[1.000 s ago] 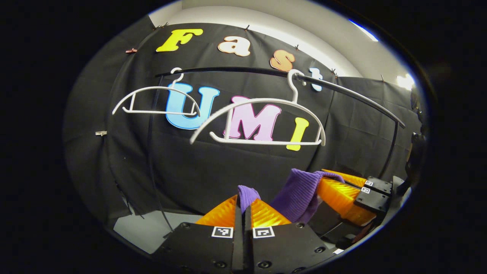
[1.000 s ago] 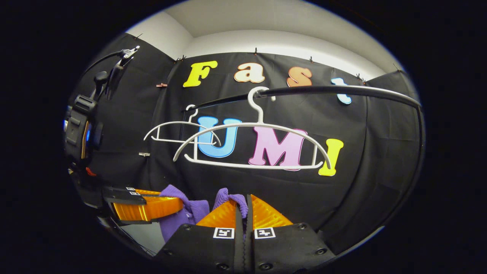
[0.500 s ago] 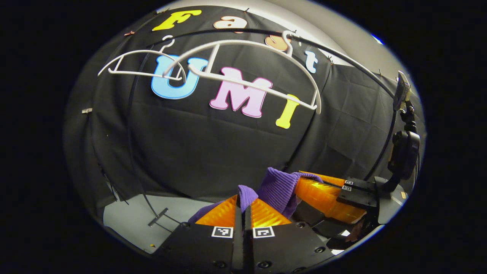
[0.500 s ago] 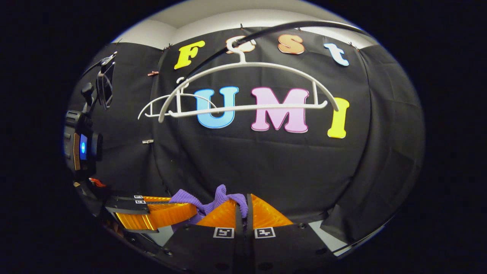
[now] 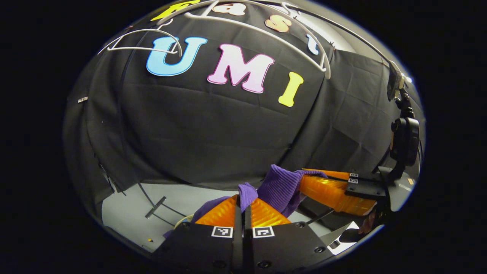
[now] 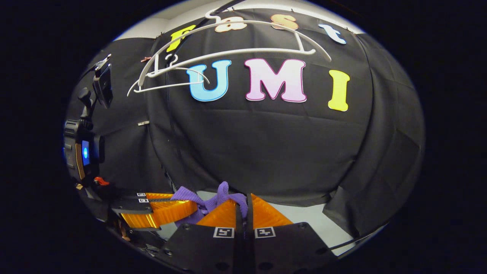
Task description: Grasp the clothes on the hanger with both hands and then place them into the laundry hamper below.
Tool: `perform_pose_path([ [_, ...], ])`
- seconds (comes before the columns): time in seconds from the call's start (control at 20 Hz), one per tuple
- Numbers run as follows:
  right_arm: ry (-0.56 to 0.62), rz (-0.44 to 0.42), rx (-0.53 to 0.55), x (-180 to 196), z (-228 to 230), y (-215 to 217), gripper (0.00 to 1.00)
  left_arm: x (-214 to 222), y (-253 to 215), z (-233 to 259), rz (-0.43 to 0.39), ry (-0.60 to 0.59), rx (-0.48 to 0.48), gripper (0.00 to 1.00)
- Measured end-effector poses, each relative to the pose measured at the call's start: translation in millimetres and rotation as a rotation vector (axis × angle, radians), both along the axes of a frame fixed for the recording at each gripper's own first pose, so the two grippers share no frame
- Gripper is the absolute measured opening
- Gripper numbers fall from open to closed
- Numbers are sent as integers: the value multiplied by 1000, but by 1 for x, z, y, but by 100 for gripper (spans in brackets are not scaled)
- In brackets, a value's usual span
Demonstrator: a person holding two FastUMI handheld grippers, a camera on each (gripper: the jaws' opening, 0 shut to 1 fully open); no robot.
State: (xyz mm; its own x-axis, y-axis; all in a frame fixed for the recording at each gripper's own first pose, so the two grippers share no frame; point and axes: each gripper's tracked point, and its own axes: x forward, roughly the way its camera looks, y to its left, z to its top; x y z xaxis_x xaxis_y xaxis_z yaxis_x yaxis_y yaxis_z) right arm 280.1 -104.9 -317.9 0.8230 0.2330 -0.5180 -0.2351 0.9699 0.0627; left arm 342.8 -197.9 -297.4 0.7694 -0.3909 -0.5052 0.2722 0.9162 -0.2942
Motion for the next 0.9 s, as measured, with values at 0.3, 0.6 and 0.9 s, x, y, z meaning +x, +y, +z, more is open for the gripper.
perform_pose_path([
  [0.3, 137, 27, -31, -7, -72, -9, 5, -8, 8, -70, 63, 138, 55, 5],
  [0.6, 257, 101, -111, -24, -133, -8, 5, -31, 22, -128, 82, 246, 144, 5],
  [0.9, 372, 89, -115, -55, -172, -11, 76, -47, 43, -165, 129, 323, 278, 39],
])
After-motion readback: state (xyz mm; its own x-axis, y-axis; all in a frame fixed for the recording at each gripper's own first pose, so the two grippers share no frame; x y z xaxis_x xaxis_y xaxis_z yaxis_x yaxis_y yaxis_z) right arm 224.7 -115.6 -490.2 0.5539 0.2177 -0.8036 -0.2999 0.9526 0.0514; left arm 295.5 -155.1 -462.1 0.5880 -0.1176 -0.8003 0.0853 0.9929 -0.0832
